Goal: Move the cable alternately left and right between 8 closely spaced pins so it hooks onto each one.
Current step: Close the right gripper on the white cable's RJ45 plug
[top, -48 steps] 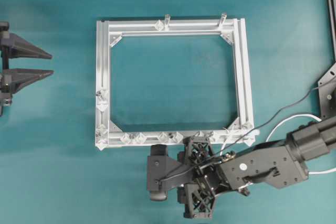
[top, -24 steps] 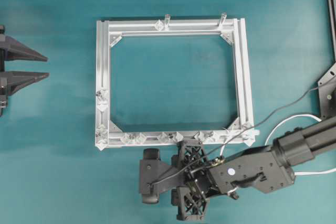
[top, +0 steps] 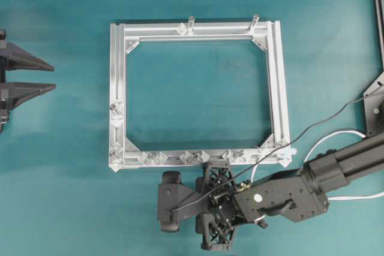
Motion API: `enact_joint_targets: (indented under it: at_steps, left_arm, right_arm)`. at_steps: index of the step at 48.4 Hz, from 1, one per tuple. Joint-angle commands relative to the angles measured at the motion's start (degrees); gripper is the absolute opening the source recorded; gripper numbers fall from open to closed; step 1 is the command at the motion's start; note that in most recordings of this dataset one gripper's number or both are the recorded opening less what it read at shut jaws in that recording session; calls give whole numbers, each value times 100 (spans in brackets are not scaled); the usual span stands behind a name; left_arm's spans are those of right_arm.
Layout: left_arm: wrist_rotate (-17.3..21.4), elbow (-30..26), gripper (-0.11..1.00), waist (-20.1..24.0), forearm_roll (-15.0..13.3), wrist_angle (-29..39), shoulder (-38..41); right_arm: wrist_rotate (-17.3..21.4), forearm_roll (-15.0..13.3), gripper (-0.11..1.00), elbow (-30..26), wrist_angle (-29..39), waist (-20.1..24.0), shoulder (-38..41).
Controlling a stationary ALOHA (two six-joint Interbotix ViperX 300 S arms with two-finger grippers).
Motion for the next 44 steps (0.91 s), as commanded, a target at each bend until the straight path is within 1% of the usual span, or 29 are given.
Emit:
enact_joint_targets:
  at_steps: [1,7,12,15,18,20,33,44]
  left_arm:
    - [-9,-62,57,-9,18,-35,26]
    - [-9,-62,57,-9,18,-35,26]
    - [-9,-53,57,-9,18,-35,26]
    - [-9,-62,57,-9,18,-35,26]
    - [-18,-62,57,-9,9,-35,26]
    - [-18,-62,57,-9,18,-35,26]
    - [-18,-53,57,-9,18,-35,26]
    - [-18,-35,57,-9,18,-26,26]
  right_arm:
    - [9,-9,54,-123,-18,26,-79]
    - [0,-18,53,-123,-35,26,-44]
    - [0,-18,46,-123,-35,26,-35]
    - [0,-18,38,-123,-18,26,-35]
    - [0,-18,25,-123,0,26,-35]
    - [0,-18,19,-123,9,26,-35]
    - [0,-18,19,-211,62,35,-35]
    - [0,-18,19,-378,343,35,-70]
